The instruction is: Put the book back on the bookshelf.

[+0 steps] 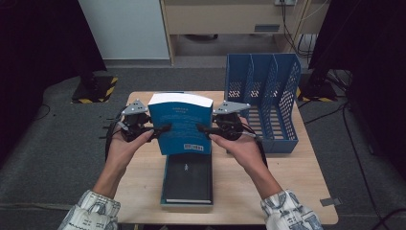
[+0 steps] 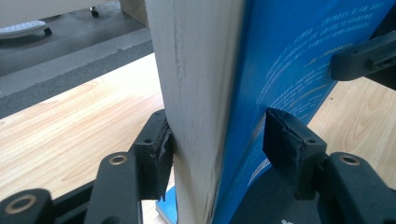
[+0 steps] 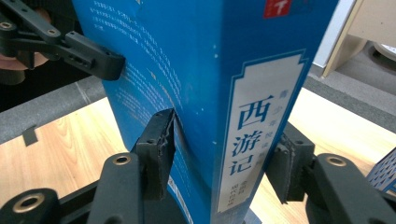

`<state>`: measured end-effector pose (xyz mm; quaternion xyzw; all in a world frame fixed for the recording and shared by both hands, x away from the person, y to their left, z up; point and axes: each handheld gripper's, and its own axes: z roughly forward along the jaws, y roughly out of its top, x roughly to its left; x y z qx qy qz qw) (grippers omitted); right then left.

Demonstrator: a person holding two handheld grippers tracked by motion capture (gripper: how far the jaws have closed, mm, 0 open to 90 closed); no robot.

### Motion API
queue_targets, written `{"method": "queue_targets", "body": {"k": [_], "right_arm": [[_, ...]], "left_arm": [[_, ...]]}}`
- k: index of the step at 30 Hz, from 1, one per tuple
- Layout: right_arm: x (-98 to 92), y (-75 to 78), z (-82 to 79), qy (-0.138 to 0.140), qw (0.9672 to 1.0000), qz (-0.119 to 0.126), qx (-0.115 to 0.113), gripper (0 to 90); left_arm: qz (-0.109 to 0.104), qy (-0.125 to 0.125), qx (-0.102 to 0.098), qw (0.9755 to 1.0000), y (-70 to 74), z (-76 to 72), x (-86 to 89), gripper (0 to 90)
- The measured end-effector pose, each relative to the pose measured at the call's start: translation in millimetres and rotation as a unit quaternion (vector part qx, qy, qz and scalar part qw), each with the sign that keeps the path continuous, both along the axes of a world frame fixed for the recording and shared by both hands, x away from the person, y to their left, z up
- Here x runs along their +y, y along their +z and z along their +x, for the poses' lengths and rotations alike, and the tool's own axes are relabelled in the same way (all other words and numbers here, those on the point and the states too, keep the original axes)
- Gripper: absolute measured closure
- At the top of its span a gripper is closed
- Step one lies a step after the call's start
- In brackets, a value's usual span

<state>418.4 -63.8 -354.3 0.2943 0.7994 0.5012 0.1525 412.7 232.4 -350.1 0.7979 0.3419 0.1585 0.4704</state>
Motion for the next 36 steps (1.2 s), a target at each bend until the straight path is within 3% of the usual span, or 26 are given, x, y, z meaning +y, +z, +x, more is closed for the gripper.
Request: {"method": "queue_targets", "body": {"k": [12,17,22,25,31,36], "right_arm": [[0.8,7.1,-15.5,0.021,0.9997,-0.015,0.001,56.3],[-2.4,4.4,-23.1,0.029,0.9995,-0.011,0.000,57.2],[-5.2,4.5,-21.4,0.040,0.9991,-0.016,0.003,57.4],[-1.5,8.9,-18.9,0.049,0.9985,-0.023,-0.004,54.0],[9.3,20.0,-12.9,0.071,0.9972,-0.018,-0.015,41.0],[12.7,27.0,-9.9,0.083,0.9962,-0.008,-0.024,40.3]], "left_arm": [[-0.008,-0.010,0.003,0.9999,-3.9,5.7,2.1,36.2],[-0.005,-0.005,-0.012,0.9999,-5.6,2.3,0.3,30.0],[-0.001,-0.007,-0.007,1.0000,-3.8,2.8,0.5,31.9],[0.015,-0.015,-0.003,0.9998,0.2,1.9,-0.3,33.4],[0.012,-0.013,-0.003,0.9998,-0.2,0.8,-0.3,33.7],[0.014,-0.014,-0.002,0.9998,0.3,0.0,-0.1,33.9]]}}
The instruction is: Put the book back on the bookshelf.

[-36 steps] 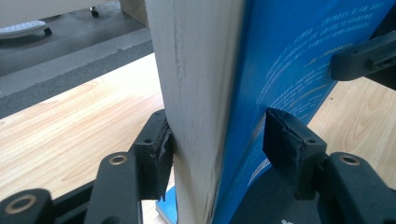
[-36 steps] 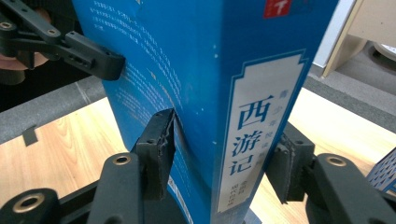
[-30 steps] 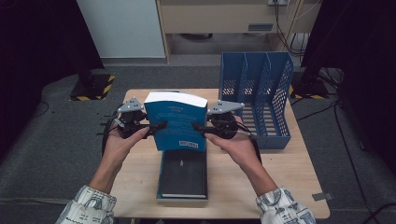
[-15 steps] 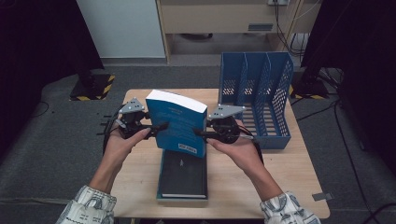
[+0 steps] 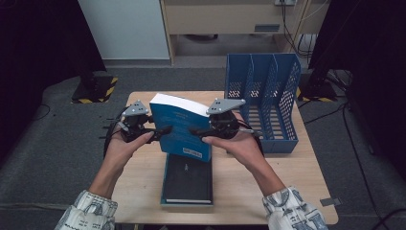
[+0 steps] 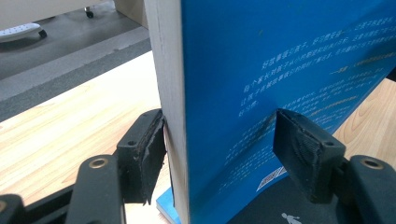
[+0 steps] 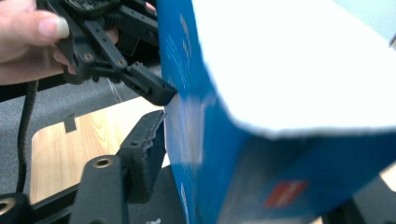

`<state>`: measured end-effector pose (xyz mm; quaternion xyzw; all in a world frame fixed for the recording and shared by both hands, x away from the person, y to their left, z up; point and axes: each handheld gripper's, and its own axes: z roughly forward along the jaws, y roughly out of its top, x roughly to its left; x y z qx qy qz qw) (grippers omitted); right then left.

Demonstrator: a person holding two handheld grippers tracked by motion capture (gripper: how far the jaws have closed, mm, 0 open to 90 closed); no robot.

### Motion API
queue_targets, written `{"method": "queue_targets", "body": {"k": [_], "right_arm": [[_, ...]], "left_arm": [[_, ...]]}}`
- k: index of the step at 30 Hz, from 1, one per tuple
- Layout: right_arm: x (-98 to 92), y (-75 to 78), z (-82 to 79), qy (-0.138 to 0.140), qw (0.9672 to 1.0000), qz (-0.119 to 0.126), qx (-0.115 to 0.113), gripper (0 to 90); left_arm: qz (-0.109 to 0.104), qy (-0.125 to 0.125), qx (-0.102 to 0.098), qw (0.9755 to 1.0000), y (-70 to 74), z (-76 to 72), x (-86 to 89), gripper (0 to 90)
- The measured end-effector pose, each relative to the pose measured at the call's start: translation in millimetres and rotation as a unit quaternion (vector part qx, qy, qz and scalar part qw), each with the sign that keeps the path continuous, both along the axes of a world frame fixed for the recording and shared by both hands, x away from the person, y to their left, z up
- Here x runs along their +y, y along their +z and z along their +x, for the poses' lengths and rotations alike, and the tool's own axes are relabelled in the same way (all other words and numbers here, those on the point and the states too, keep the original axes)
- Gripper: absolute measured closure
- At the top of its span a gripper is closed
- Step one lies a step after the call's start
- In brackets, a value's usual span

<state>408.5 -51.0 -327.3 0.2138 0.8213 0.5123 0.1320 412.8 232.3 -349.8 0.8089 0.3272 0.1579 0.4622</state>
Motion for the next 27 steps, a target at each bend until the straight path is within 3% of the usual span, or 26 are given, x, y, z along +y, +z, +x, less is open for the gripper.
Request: {"method": "queue_targets", "body": {"k": [5,7,16,27], "right_arm": [[0.9,3.3,2.6,0.005,1.0000,0.001,-0.005,44.4],[-0.9,3.8,5.9,0.011,0.9998,0.016,-0.005,46.8],[2.4,7.1,10.8,0.019,0.9992,0.036,-0.007,48.0],[8.6,3.9,15.9,0.023,0.9990,0.039,0.002,53.2]], "left_arm": [[-0.002,0.000,-0.001,1.0000,-0.3,-0.3,0.4,34.0],[-0.003,0.000,-0.001,1.0000,-0.5,-0.5,0.4,34.1],[-0.002,0.000,-0.001,1.0000,-0.4,-0.9,0.4,34.1],[0.003,-0.005,0.005,1.0000,0.0,-0.6,1.7,34.3]]}}
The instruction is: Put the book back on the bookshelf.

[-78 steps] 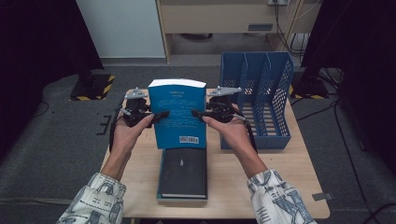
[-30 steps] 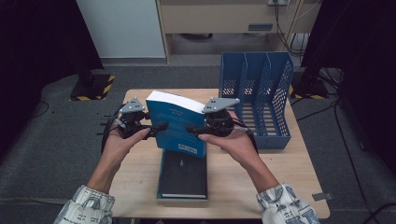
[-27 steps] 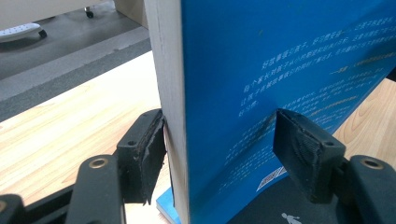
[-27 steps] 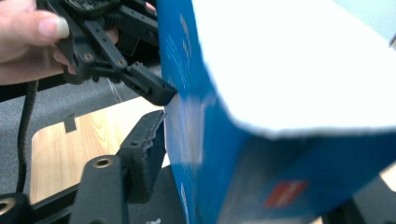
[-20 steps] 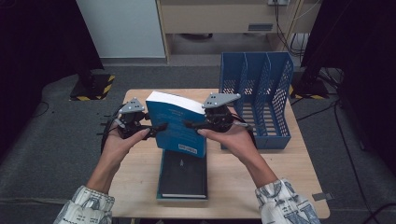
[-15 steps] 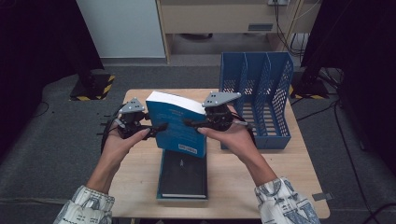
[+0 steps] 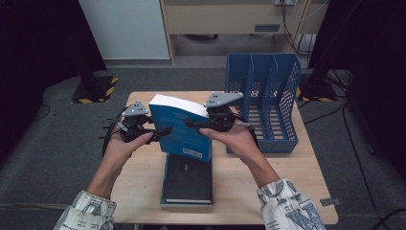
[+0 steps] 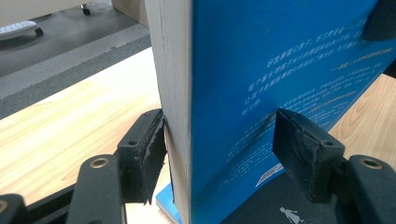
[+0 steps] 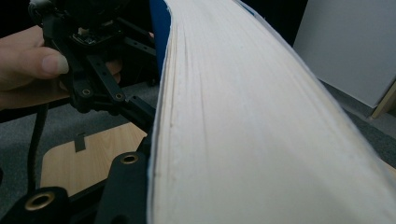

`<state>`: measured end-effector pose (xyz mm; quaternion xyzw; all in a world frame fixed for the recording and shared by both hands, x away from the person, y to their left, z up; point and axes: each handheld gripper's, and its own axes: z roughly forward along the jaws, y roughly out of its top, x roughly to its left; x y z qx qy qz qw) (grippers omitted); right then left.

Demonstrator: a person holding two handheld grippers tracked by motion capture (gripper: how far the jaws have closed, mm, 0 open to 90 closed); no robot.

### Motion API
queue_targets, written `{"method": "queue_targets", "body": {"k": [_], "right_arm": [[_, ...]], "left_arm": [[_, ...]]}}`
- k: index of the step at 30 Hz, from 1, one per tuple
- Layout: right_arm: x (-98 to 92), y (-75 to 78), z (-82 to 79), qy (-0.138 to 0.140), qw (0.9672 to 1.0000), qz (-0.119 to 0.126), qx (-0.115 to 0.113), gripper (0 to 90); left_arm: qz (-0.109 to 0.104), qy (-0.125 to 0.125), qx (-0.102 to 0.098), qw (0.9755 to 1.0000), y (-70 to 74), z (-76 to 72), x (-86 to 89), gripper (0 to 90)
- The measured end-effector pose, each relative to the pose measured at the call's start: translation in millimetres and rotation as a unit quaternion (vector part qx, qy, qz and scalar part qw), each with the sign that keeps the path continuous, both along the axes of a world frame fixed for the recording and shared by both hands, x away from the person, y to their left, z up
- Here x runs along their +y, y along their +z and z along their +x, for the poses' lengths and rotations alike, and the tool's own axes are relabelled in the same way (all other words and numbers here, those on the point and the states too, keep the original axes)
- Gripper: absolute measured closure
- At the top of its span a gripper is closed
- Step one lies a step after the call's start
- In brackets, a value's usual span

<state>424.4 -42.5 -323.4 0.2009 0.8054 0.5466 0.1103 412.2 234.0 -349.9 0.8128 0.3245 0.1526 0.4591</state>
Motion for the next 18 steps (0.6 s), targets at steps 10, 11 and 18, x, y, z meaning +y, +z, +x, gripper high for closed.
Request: {"method": "queue_targets", "body": {"k": [10,11,18], "right_arm": [[0.7,0.2,0.8,0.008,1.0000,-0.001,0.002,59.7],[0.5,0.1,1.1,0.008,1.0000,0.000,0.002,59.8],[1.3,0.3,-0.6,0.006,1.0000,0.000,0.002,59.8]], "left_arm": [[-0.012,0.024,0.009,0.9996,-18.7,-6.1,7.6,21.3],[-0.010,0.027,0.010,0.9995,-22.7,-7.7,9.1,19.8],[0.001,0.061,0.029,0.9977,-68.7,-28.4,23.9,12.9]]}}
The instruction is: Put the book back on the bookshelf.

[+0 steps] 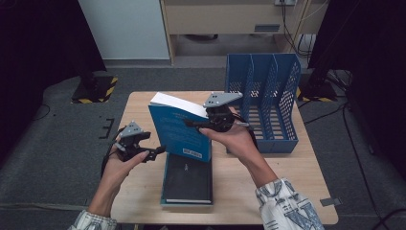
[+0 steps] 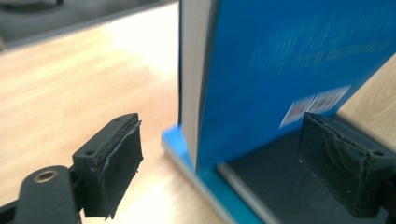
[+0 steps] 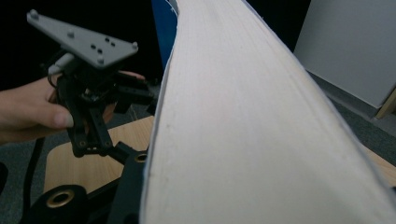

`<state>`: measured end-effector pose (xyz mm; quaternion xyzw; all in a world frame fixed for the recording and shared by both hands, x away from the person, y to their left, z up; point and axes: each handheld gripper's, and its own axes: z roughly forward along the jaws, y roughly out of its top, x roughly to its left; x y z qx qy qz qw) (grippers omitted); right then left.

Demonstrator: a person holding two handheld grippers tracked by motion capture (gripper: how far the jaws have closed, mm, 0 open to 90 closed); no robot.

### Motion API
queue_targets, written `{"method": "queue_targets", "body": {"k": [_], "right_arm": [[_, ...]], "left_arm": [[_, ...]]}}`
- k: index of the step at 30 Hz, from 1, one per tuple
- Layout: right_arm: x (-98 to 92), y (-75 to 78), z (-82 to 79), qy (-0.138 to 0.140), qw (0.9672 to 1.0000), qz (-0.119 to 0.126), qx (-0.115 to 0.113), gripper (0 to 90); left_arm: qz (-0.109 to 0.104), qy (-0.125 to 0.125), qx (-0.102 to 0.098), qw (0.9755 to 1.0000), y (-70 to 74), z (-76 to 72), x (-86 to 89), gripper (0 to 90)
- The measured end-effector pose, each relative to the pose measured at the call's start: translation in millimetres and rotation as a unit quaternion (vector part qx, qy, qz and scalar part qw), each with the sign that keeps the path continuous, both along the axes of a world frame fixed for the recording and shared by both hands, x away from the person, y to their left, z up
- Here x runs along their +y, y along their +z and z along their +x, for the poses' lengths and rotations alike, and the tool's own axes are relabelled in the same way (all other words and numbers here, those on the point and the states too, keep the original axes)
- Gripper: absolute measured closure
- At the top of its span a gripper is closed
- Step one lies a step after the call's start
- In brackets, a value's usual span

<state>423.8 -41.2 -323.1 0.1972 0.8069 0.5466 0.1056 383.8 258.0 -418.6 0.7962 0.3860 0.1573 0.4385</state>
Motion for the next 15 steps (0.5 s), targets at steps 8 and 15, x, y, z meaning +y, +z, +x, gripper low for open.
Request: {"method": "queue_targets", "body": {"k": [8,15], "right_arm": [[1.5,0.4,-3.0,-0.011,0.9999,-0.001,0.000,60.1],[2.7,1.9,-3.3,-0.018,0.9998,0.000,0.010,60.4]], "left_arm": [[-0.011,0.051,0.036,0.9980,-48.3,-6.5,27.1,9.5],[0.036,0.074,0.060,0.9948,-75.1,-6.2,45.1,7.7]]}}
